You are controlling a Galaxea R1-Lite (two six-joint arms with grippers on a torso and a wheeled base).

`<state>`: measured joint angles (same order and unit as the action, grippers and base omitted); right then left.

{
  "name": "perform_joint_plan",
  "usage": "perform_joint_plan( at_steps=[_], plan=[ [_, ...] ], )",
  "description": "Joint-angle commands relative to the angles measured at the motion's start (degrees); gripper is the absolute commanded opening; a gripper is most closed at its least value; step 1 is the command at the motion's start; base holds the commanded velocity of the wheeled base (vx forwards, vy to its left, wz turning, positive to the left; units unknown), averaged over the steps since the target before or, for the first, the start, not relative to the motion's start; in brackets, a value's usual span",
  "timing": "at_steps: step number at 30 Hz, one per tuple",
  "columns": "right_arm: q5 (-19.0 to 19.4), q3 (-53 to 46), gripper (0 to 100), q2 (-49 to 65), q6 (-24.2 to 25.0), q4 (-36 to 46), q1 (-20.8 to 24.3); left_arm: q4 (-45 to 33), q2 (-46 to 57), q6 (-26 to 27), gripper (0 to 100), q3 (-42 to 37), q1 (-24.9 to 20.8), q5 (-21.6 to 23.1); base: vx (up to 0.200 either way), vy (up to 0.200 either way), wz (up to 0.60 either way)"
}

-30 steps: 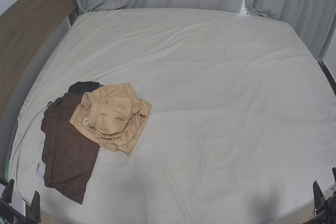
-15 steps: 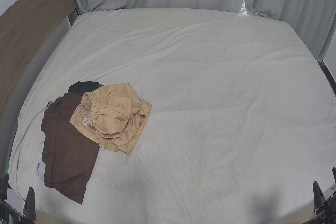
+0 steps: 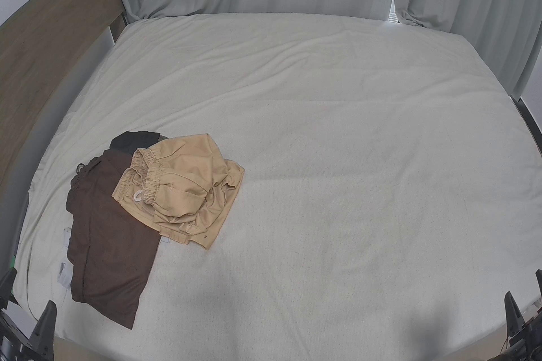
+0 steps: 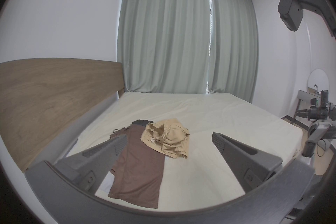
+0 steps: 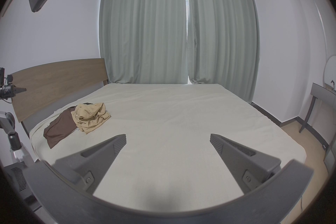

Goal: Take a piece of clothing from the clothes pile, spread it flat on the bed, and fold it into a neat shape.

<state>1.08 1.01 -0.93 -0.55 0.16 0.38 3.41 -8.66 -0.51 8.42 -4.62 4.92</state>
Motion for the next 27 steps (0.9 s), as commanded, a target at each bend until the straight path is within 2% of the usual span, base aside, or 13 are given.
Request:
perform_joint_plan(
  at_steps=[1, 6, 8, 12, 17, 24, 27],
  plan=[
    [0.06, -1.01, 100, 0.93, -0.07, 0.02, 0.06, 0.10, -5.06, -0.81, 100, 0.80, -1.62, 1.40, 0.000, 0.000, 0.00],
    [0.06, -1.01, 100, 0.93, -0.07, 0.02, 0.06, 0.37, -8.83, -3.00, 100, 2.74, -2.24, 4.39, 0.000, 0.000, 0.00],
    [0.06, -1.01, 100, 0.93, -0.07, 0.02, 0.06, 0.19, -11.21, -3.18, 100, 4.32, -2.59, 7.47, 0.000, 0.000, 0.00],
    [0.06, -1.01, 100, 0.93, -0.07, 0.02, 0.06, 0.45, -15.51, -3.27, 100, 4.67, -2.85, 9.40, 0.000, 0.000, 0.00],
    [0.06, -1.01, 100, 0.93, -0.07, 0.02, 0.15, 1.24, -21.40, -4.94, 100, 6.78, -2.76, 14.41, 0.000, 0.000, 0.00],
    [-0.03, -1.01, 100, 0.93, 0.02, 0.02, 0.06, 1.68, -26.68, -7.49, 100, 9.59, -2.67, 16.87, 0.000, 0.000, 0.00],
    [0.06, -1.01, 100, 0.93, 0.02, 0.02, 0.06, 3.88, -29.31, -9.77, 100, 10.65, -2.59, 19.51, 0.000, 0.000, 0.00]
  ],
)
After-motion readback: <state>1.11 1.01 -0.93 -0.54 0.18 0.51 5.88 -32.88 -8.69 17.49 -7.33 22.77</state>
